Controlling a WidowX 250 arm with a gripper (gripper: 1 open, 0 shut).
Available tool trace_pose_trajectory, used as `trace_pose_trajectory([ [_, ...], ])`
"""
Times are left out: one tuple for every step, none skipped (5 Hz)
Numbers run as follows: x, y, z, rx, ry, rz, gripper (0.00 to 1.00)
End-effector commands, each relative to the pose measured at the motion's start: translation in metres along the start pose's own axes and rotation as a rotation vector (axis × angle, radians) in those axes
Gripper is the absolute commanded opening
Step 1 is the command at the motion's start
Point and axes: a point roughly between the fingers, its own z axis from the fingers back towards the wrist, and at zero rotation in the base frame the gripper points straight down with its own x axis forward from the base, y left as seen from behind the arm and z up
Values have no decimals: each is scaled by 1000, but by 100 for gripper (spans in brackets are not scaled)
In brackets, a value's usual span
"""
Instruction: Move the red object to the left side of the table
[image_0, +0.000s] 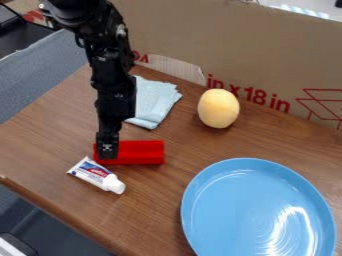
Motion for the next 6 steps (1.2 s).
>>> trace_pose_trajectory([
  [8,3,9,51,0,19,100],
  [19,1,7,52,1,19,100],
  [20,-4,6,54,2,17,100],
  [24,-4,5,64,5,21,0],
  [29,3,0,67,4,21,0],
  [37,6,10,69,-20,42,0],
])
